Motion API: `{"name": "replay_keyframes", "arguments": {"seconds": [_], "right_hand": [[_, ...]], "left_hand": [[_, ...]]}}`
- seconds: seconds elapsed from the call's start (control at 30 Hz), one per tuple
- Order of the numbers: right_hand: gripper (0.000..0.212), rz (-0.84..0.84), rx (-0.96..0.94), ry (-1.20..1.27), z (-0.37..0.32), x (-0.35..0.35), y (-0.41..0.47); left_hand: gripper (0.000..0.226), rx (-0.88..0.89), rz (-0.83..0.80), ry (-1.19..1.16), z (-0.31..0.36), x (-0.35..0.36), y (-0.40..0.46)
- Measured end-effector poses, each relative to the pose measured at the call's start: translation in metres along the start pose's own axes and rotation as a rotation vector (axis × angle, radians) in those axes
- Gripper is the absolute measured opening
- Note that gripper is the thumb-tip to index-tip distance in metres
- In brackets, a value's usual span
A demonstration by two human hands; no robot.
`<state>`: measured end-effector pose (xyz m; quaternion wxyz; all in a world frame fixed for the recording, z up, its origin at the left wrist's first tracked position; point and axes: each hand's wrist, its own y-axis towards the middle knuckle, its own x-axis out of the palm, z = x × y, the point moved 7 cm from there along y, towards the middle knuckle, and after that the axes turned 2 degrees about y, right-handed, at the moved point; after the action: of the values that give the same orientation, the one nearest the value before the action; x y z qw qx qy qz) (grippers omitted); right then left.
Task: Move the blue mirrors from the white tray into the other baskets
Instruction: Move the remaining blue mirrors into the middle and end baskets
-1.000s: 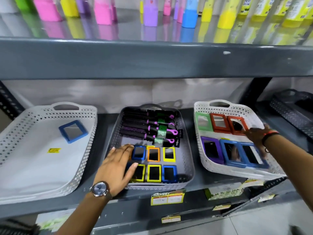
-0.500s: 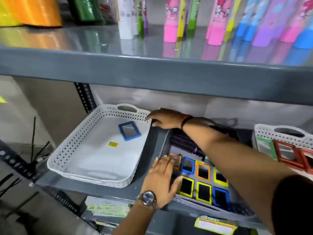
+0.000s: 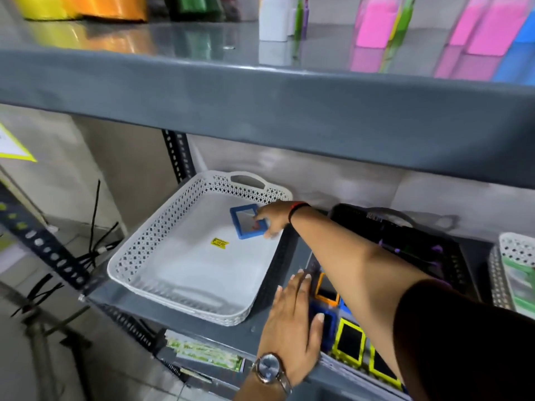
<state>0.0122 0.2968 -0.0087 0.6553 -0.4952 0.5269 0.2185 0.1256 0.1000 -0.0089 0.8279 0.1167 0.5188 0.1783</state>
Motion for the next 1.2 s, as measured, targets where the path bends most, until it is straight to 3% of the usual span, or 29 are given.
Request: {"name": "replay_keyframes", "arguments": {"seconds": [0.23, 0.4, 0.5, 0.67, 0.8, 0.97, 1.07, 1.2], "right_hand": [[0.041, 0.057, 0.006, 0.126, 0.002, 0.0, 0.001], [0.101, -0.013, 0.011, 0.031, -0.002, 0.002, 0.0], [0.105, -0.072, 0.04, 0.056, 0.0, 0.005, 0.001], [0.099, -0.044, 0.099, -0.021, 0.002, 0.005, 0.005], [0.051, -0.035, 0.089, 0.059, 0.001, 0.004, 0.004], [0.035, -0.127, 0.064, 0.209, -0.001, 0.012, 0.012], [0.044, -0.119, 0.07, 0.253, -0.002, 0.01, 0.006], [0.08, 0.059, 0.059, 0.185, -0.002, -0.012, -0.006]], "left_hand": [[0.058, 0.008, 0.003, -0.001, -0.001, 0.002, 0.001], [0.058, -0.003, -0.026, 0.015, -0.001, 0.002, 0.0], [0.059, -0.02, -0.036, 0.046, -0.002, 0.001, -0.001], [0.058, -0.032, -0.032, 0.136, 0.0, -0.002, 0.0], [0.056, -0.02, -0.006, 0.167, 0.001, -0.005, 0.002], [0.054, -0.016, -0.013, 0.189, 0.002, -0.006, 0.002], [0.054, -0.02, -0.028, 0.159, 0.003, -0.007, 0.002], [0.054, -0.033, -0.056, 0.133, 0.004, -0.007, 0.003]]}}
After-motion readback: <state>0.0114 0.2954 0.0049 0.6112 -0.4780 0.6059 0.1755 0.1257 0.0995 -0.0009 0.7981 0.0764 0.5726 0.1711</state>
